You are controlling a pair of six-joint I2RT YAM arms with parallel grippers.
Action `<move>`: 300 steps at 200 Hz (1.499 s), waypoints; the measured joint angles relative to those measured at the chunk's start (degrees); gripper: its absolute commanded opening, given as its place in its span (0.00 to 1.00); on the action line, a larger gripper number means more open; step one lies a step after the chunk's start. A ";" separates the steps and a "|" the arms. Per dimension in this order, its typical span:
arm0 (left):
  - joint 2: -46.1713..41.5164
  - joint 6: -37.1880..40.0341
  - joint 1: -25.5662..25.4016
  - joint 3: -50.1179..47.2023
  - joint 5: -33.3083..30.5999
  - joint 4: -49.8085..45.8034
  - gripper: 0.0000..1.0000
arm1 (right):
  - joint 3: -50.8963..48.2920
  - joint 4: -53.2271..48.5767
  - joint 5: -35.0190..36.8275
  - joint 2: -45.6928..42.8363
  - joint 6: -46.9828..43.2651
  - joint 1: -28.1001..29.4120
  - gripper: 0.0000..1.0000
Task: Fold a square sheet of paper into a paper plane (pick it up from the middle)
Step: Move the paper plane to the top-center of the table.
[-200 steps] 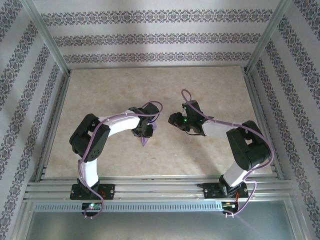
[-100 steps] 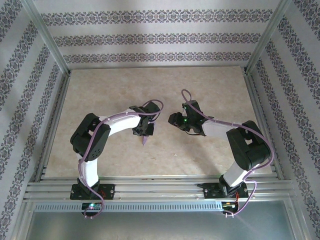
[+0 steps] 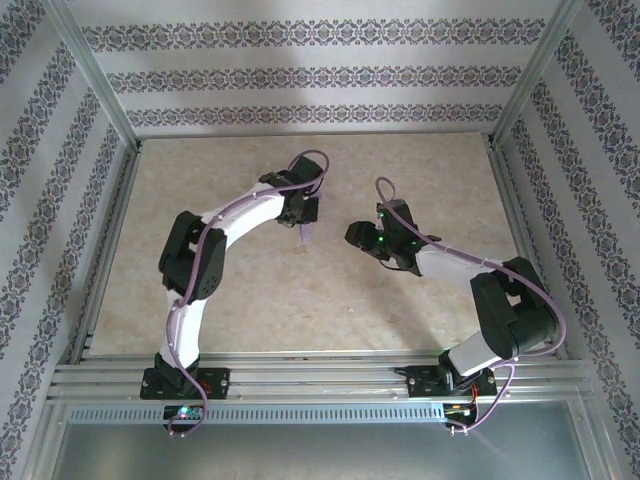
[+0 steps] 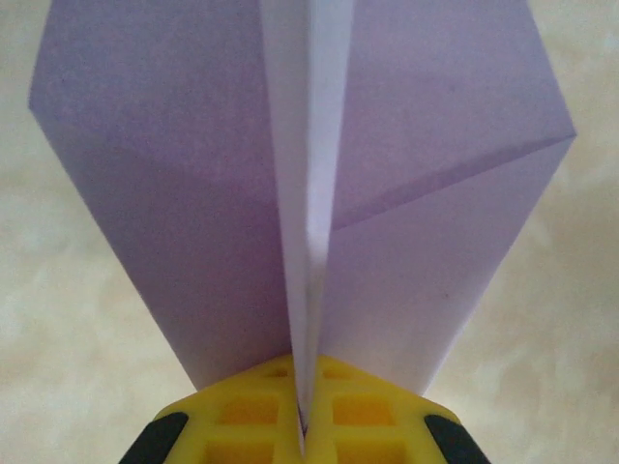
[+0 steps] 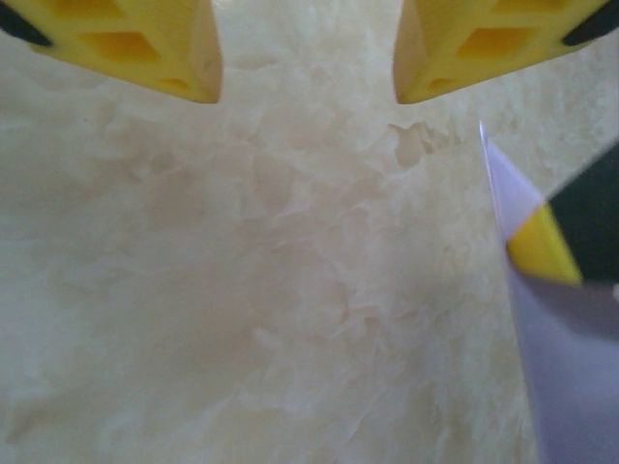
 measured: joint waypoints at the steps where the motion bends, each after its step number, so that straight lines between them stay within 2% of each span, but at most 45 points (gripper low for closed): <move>1: 0.52 0.07 0.02 0.63 0.02 -0.02 0.06 | -0.02 -0.04 0.02 -0.02 -0.09 0.00 0.60; 38: 13.38 1.66 1.16 16.55 -2.14 -4.13 0.10 | -1.38 -3.10 3.41 -3.15 -2.38 -0.02 0.71; 91: 22.29 1.64 2.27 29.66 -4.72 -10.84 0.16 | -1.44 -6.67 5.86 -6.34 -4.74 -1.51 0.72; 118: 23.23 0.98 2.38 30.29 -5.09 -12.22 0.19 | -1.79 -7.26 5.99 -6.93 -5.33 -1.88 0.72; 154: 23.41 -0.59 2.45 30.32 -5.09 -13.07 0.34 | -1.97 -7.61 5.97 -7.28 -5.33 -1.88 0.72; 207: 23.41 -2.71 2.56 30.29 -5.09 -13.09 0.37 | -1.97 -7.63 5.97 -7.41 -5.33 -1.88 0.72; 255: 23.41 -4.94 2.56 29.86 -5.07 -12.83 0.45 | -1.99 -7.63 5.95 -7.43 -5.31 -1.97 0.72; 300: 23.30 -5.27 2.56 29.86 -4.63 -12.70 0.46 | -1.99 -7.63 5.92 -7.45 -5.31 -2.25 0.72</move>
